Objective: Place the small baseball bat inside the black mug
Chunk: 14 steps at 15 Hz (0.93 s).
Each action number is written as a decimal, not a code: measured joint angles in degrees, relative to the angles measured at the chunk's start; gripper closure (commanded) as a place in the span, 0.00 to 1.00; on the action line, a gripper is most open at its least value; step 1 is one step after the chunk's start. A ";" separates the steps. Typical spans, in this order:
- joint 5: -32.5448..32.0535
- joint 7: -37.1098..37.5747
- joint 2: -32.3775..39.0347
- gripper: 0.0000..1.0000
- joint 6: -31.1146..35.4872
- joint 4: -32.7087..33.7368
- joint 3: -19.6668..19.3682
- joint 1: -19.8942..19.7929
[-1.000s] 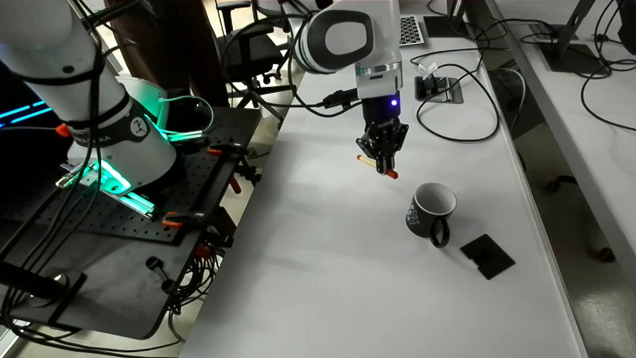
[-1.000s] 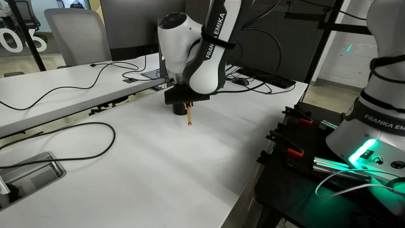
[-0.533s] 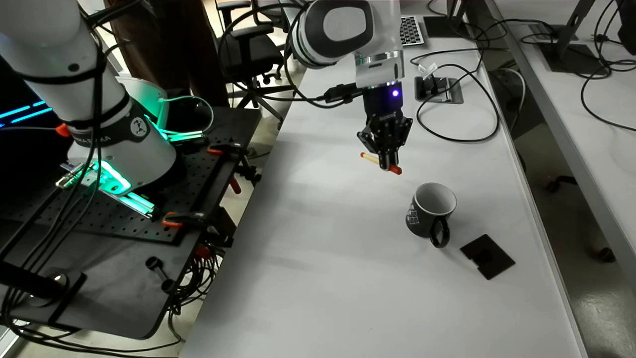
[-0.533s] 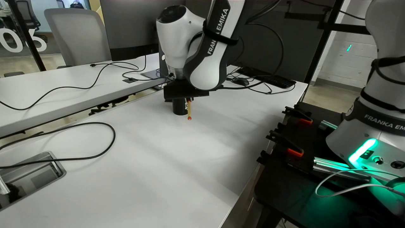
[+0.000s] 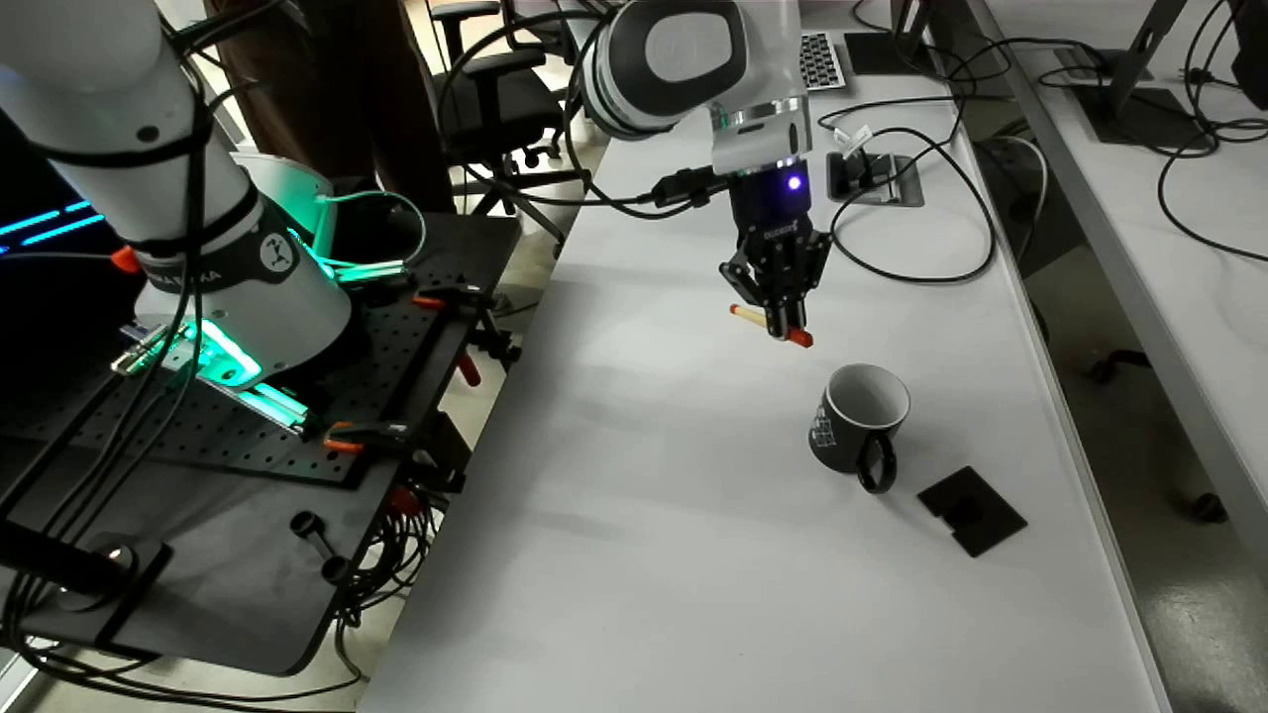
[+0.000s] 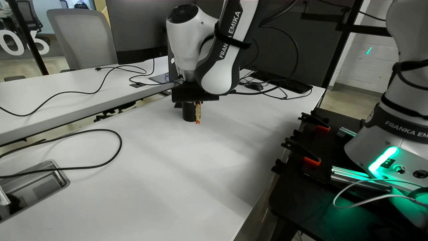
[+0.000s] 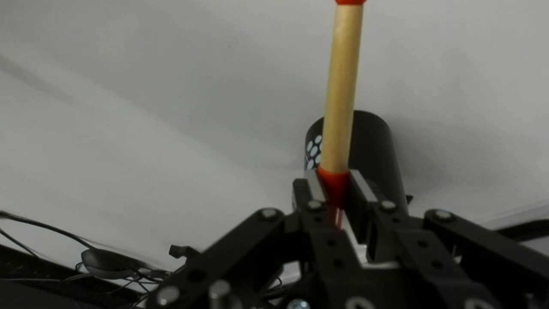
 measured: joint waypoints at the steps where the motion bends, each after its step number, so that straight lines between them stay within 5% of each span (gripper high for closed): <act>1: 0.01 0.82 0.69 0.96 1.30 0.08 -1.19 0.68; 14: 7.72 8.37 15.49 0.96 5.71 0.54 -16.93 14.01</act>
